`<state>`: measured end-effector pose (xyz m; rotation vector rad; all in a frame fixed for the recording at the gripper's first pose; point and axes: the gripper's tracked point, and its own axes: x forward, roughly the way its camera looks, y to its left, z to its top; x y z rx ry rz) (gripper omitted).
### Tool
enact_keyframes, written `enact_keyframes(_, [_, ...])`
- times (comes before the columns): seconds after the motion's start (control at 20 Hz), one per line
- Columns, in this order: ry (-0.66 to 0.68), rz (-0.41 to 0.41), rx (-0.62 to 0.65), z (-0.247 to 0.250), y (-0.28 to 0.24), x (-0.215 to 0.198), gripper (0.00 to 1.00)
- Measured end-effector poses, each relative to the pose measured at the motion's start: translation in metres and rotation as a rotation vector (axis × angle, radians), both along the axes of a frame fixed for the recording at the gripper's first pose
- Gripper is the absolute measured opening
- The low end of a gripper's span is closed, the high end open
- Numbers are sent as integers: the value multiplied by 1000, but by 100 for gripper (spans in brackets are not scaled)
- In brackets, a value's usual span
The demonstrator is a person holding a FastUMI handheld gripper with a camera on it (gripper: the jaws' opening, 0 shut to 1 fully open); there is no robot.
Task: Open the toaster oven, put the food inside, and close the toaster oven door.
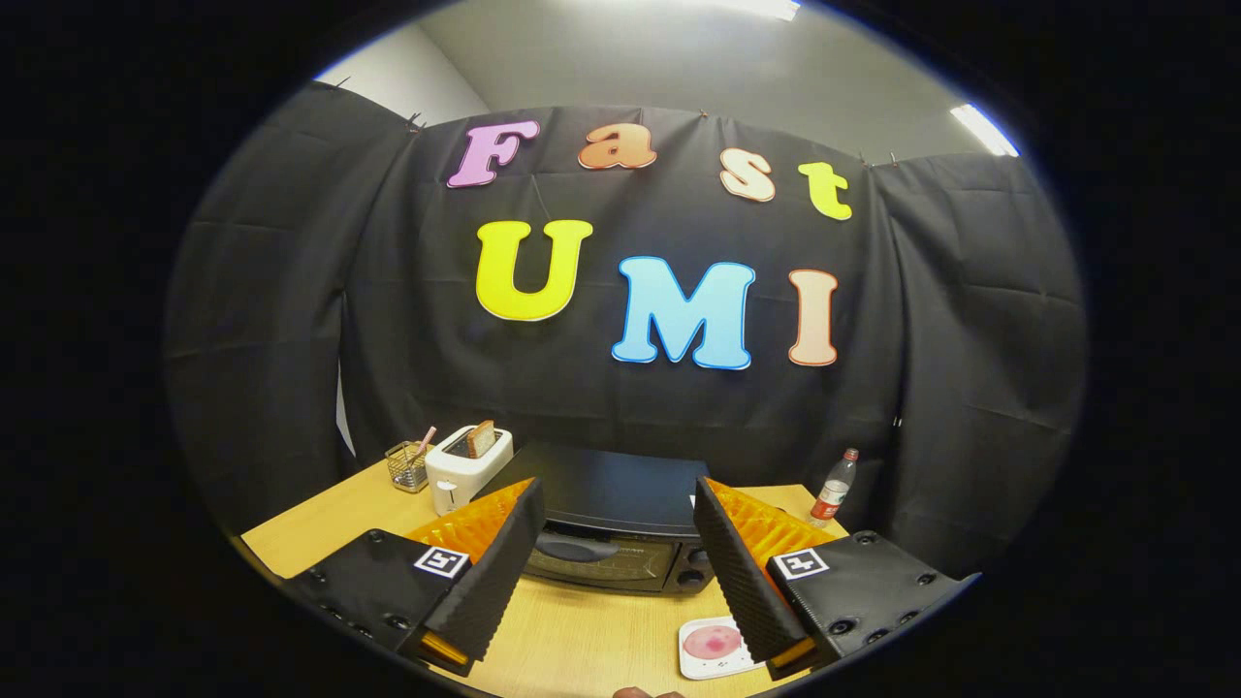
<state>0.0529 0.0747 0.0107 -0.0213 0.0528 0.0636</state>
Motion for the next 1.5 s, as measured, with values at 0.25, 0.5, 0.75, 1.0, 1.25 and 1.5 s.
enact_keyframes(0.25, [10,21,48,-3,12,29,98])
enact_keyframes(0.5, [71,15,17,-31,19,62,98])
enact_keyframes(0.75, [142,25,-16,-63,23,87,98])
enact_keyframes(1.0, [210,46,-50,-95,36,116,99])
enact_keyframes(1.25, [280,62,-59,-126,48,135,98])
enact_keyframes(1.5, [331,46,-41,-146,46,148,99])
